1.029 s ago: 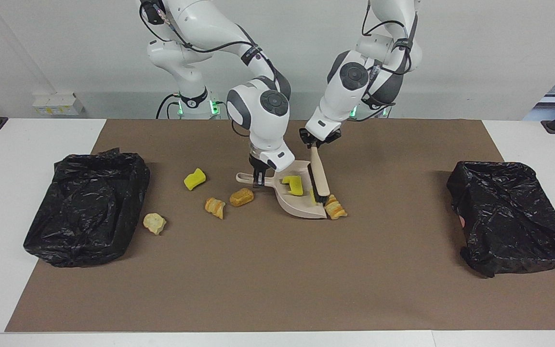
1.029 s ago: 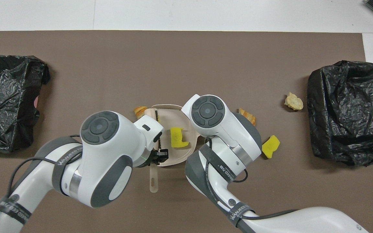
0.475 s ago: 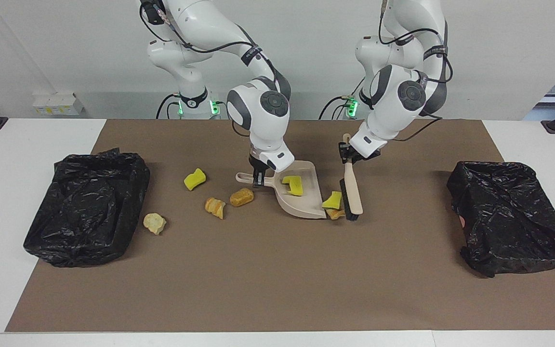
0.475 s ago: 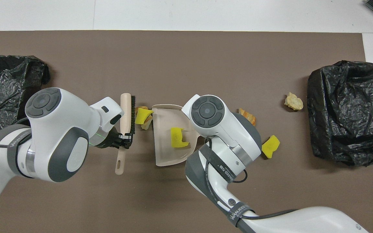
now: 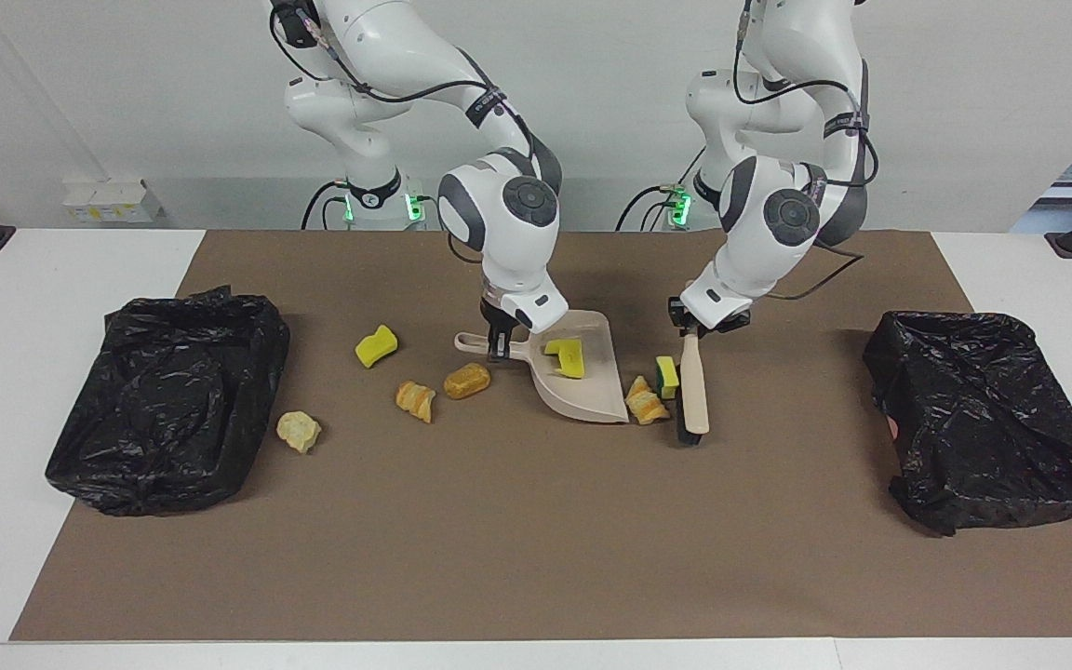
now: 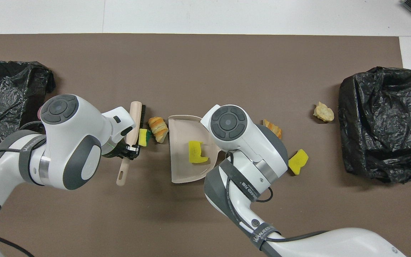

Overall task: Sweep and dump trash in bin
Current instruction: 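Sweep the remaining pieces into the dustpan with the left gripper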

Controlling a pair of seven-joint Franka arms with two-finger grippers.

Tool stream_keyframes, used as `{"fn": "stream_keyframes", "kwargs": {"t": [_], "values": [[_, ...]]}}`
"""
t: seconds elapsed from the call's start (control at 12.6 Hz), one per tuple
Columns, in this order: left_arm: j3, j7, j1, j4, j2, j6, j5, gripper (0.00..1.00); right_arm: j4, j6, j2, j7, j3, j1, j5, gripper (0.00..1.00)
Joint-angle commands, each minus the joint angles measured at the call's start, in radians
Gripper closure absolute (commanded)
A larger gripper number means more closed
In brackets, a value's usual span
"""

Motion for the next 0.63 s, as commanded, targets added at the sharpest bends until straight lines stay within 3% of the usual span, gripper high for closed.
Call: {"fn": "stream_keyframes", "kwargs": {"t": [0.0,0.24,0.55], "values": [[-0.011,0.045,0.017,-0.009,0.004,0.013,0.019,1.0,-0.004,-0.045,-0.008,0.069,0.006,-0.001,-0.011,1.0],[-0.016,0.05,-0.005,-0.02,0.001,-0.002,0.019,1.0,-0.002,-0.058,-0.009,0.111,0.008,0.0,-0.013,1.0],[-0.023,0.078,-0.122,-0.024,-0.025,-0.103,-0.009,1.0,-0.005,-0.043,-0.008,0.114,0.008,-0.003,-0.013,1.0]]}}
